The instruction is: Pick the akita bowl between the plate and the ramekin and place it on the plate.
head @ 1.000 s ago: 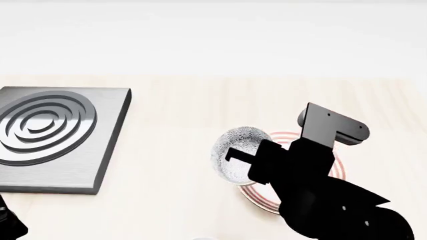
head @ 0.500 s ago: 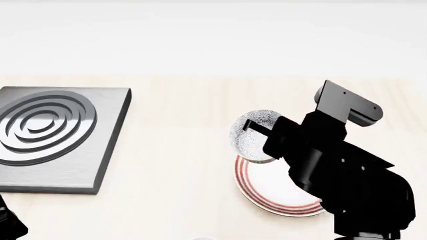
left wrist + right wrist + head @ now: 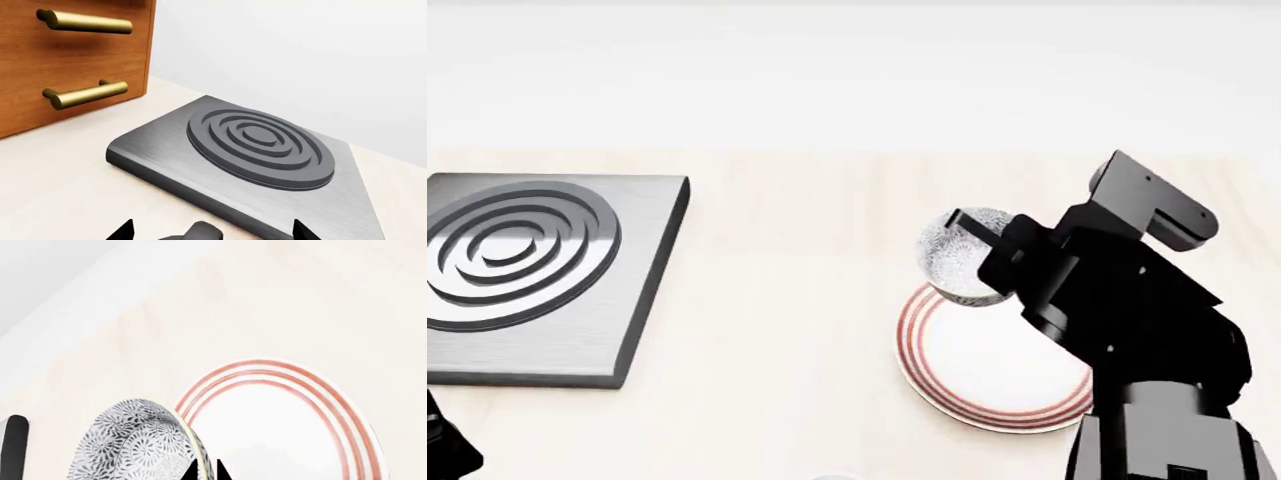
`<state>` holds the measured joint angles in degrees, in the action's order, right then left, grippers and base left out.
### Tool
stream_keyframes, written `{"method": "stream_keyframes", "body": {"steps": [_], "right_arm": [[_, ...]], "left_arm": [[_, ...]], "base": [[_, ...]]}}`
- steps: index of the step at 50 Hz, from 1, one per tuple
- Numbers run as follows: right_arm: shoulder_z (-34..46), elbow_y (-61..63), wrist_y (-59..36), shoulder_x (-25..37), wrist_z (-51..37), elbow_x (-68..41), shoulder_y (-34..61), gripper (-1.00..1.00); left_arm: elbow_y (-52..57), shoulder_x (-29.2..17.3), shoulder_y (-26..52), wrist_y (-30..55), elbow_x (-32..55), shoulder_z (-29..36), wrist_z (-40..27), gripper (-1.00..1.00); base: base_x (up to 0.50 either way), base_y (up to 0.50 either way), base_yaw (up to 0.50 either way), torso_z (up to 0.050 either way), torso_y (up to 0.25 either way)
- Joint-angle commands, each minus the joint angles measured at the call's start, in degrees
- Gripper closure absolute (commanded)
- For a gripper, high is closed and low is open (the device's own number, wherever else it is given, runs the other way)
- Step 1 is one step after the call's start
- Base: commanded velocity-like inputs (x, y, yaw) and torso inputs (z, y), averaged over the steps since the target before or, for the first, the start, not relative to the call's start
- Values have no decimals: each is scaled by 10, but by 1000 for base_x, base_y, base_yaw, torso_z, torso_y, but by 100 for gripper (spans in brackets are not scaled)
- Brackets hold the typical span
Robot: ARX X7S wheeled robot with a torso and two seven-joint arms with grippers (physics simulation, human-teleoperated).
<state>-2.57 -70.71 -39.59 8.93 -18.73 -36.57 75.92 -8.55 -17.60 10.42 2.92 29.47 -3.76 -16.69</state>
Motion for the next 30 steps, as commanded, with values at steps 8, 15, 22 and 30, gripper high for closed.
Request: {"method": "stream_keyframes", "body": {"steps": [8,15,22,30], "right_arm": [[-163,-42,32,-11,5,137,15,100],[-240,-43,37,-22,6,216,11,100],[-300,-43,39,-27,13,272,10,100],[-347,-43,46,-30,10,315,2,100]], "left_arm": [[-3,-1,2,-1,3,2,0,-100],[-5,-1,3,-1,4,2,0,-100],[1,-3,1,1,5,3,-2,-100],[-1,-3,0,-1,6,3,-2,-100]], "base": [[0,0,0,0,0],[0,0,0,0,0],[0,0,0,0,0],[0,0,0,0,0]]}}
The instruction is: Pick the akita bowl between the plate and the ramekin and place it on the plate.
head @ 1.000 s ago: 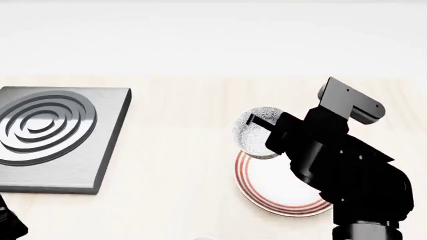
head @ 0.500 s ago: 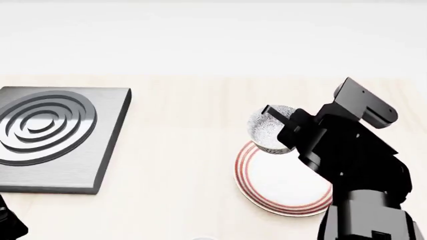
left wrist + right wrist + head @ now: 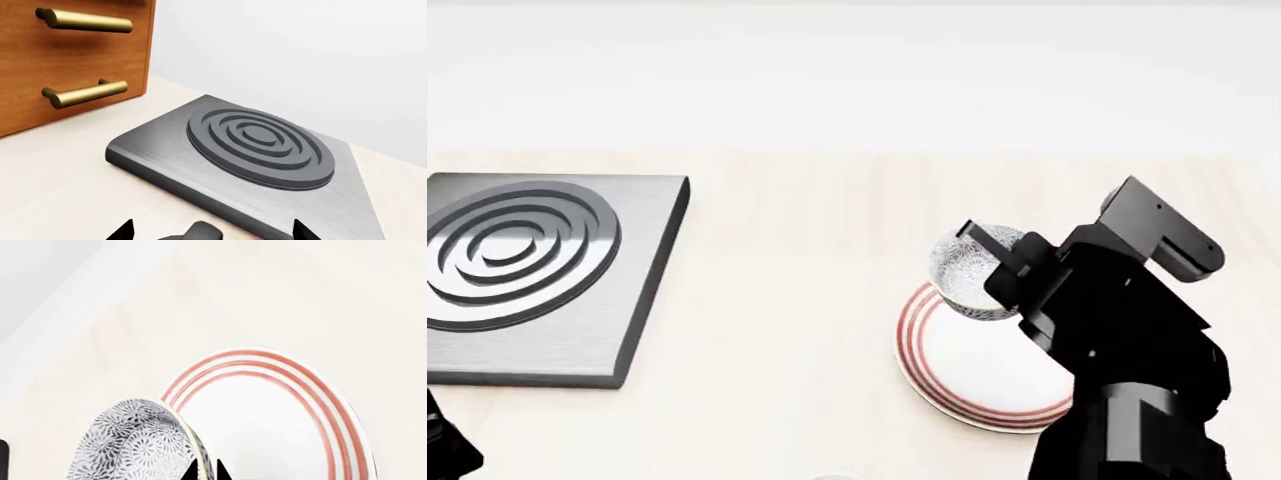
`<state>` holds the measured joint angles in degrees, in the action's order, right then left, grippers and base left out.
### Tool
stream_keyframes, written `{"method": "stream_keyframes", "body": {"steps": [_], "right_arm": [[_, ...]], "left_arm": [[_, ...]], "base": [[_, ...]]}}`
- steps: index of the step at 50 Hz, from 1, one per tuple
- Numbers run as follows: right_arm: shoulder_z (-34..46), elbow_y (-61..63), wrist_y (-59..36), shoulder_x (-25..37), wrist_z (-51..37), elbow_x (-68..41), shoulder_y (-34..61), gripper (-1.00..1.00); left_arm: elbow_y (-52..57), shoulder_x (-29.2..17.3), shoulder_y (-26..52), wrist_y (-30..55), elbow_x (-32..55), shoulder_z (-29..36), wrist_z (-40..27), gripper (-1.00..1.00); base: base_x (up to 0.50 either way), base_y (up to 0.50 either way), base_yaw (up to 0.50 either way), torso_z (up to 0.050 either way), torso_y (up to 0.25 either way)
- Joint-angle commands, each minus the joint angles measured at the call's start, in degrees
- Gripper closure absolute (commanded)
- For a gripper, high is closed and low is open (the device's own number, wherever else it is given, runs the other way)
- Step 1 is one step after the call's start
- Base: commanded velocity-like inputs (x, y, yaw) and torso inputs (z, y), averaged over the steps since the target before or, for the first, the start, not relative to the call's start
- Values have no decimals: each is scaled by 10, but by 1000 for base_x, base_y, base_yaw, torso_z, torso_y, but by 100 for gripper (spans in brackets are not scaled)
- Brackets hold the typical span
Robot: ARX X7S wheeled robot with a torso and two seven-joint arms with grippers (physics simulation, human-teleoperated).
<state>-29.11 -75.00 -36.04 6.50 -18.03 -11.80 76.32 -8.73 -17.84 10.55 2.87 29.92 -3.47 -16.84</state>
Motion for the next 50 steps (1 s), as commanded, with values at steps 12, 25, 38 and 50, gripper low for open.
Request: {"method": "stream_keyframes", "body": {"steps": [12,25,38,50], "right_arm": [[-133,0,29,-9,-5,91,-15,100],[-174,0,52,-12,-8,99,-29,100],[-203,0,91,-16,-6,105,-37,100],[-220,0,124,-24,-25,112,-48,100]], "left_arm": [[5,-3,-3,1,3,2,-3,-100],[2,-3,-1,-1,4,3,-3,-100],[1,-4,-2,-3,5,5,-4,-100],[-1,-4,-1,-5,6,6,-4,-100]], "base": [[0,0,0,0,1],[0,0,0,0,0],[0,0,0,0,1],[0,0,0,0,0]]}}
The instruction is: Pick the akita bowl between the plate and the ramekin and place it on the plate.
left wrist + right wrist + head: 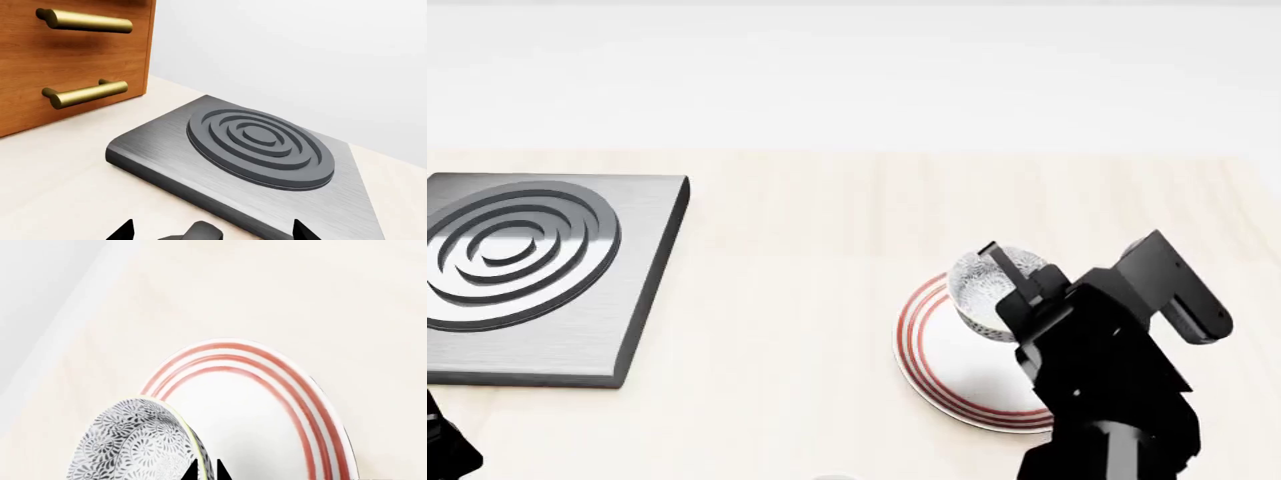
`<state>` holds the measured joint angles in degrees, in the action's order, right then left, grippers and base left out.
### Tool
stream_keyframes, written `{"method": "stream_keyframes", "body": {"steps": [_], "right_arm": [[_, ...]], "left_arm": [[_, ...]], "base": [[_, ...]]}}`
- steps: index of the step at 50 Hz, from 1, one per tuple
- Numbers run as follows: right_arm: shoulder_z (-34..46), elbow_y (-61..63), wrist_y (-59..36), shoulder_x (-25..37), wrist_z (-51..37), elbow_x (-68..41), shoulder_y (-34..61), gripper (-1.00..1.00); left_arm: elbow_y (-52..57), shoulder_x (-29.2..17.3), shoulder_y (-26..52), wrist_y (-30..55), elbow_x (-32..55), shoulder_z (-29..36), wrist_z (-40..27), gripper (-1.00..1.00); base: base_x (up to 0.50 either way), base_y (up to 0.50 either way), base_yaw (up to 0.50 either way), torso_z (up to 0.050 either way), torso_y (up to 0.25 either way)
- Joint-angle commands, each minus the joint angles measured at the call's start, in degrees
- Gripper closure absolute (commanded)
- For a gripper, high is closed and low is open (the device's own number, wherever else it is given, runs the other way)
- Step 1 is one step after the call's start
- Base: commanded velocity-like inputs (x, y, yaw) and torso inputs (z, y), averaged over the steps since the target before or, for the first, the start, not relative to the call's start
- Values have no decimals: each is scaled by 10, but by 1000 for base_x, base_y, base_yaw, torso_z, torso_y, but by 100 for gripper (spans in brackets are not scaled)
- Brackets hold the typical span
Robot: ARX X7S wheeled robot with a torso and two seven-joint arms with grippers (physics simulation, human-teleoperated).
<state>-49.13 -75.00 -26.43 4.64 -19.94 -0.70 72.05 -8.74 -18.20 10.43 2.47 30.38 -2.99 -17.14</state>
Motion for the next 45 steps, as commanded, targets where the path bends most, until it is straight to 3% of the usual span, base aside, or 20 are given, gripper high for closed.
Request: {"method": "stream_keyframes", "body": {"steps": [1,45], "right_arm": [[-20,0,29,-6,-5,1,-6,100],[-33,0,39,-13,-8,9,-27,100]], "left_arm": [[1,-1,0,0,2,1,-1,-100],[0,-3,0,-4,5,5,-3,-100]], "base": [[0,0,0,0,0],[0,0,0,0,0]]}}
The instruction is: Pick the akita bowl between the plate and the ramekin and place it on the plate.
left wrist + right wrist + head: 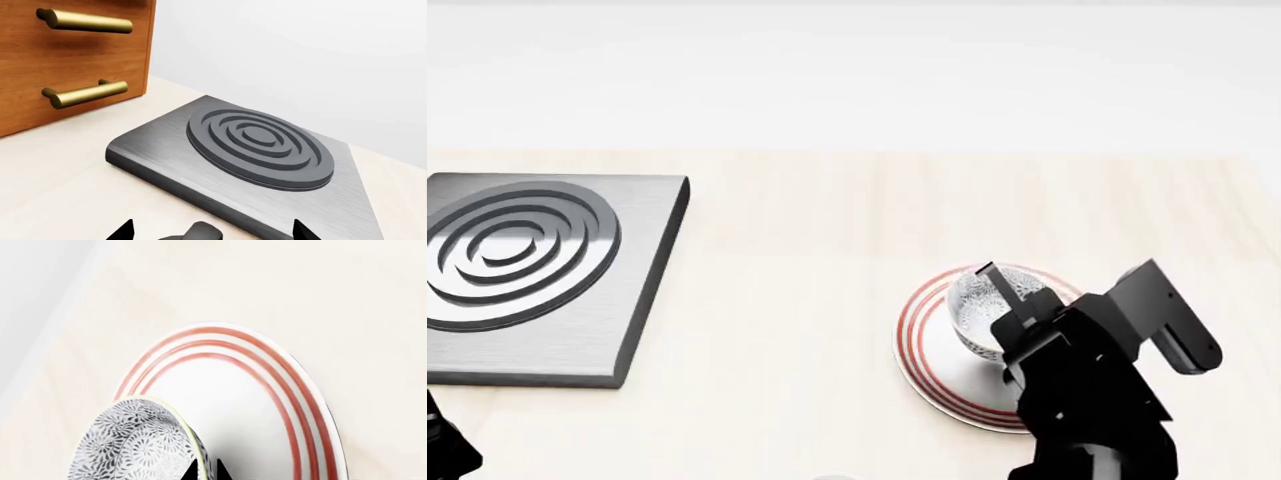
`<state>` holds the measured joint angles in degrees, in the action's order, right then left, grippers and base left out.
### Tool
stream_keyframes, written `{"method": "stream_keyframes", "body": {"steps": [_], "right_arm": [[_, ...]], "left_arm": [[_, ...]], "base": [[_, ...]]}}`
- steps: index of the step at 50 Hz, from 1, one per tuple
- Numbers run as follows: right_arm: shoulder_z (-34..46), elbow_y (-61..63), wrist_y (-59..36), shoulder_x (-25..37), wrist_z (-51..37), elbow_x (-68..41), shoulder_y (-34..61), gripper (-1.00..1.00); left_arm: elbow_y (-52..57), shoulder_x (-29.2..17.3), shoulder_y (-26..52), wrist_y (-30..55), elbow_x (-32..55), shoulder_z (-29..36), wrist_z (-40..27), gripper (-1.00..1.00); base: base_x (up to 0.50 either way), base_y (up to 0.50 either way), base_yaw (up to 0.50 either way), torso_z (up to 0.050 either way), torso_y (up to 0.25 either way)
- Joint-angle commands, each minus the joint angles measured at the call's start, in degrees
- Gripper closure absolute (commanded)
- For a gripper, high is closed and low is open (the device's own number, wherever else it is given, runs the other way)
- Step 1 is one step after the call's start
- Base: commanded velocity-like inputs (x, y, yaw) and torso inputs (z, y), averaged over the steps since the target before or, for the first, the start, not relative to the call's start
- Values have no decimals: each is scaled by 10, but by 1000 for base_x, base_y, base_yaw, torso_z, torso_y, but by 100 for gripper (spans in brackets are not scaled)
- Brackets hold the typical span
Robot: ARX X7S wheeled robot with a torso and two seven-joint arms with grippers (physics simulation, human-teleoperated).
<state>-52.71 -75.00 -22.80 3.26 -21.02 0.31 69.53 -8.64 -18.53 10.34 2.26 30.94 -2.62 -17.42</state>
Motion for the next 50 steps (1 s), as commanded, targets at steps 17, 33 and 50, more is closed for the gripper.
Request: {"method": "stream_keyframes", "body": {"steps": [17,33,50], "right_arm": [[28,0,6,-1,3,0,-4,-100],[57,0,14,2,17,3,-2,-100],[134,1,40,6,22,27,24,-100]], "left_arm": [[0,-2,-1,-3,2,3,-1,-100],[0,-2,-1,-3,3,5,-3,-100],[0,-4,0,-3,5,6,-4,-100]], "base": [[0,0,0,0,1],[0,0,0,0,0],[0,0,0,0,0]]}}
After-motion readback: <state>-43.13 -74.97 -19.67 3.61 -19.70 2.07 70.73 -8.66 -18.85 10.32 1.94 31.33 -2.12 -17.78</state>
